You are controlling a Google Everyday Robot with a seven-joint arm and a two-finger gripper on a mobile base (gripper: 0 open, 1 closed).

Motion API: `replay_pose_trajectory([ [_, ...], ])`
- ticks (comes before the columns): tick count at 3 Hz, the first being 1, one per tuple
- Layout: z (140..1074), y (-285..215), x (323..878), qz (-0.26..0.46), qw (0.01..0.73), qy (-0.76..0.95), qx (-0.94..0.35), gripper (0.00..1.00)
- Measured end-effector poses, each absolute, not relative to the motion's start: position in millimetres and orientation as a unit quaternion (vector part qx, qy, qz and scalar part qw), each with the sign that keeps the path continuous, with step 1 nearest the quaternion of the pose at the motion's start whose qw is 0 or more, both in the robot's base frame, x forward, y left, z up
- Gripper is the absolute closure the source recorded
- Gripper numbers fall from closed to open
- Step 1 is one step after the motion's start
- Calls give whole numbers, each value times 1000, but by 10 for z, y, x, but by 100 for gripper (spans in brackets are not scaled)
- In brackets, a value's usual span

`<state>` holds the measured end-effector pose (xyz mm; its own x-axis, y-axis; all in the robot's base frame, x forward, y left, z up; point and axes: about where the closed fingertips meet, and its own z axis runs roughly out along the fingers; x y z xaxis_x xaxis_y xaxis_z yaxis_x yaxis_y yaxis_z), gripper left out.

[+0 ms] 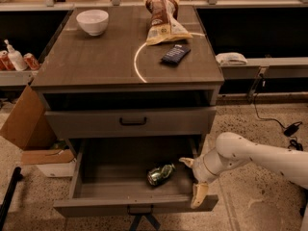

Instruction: Pick green can from middle drawer and place on counter

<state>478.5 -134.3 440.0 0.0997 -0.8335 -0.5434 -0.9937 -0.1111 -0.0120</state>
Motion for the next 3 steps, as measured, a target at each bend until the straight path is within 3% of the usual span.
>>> replay_pose_trajectory([
  [3, 4511, -1291, 5129, 199, 242, 599, -737, 0],
])
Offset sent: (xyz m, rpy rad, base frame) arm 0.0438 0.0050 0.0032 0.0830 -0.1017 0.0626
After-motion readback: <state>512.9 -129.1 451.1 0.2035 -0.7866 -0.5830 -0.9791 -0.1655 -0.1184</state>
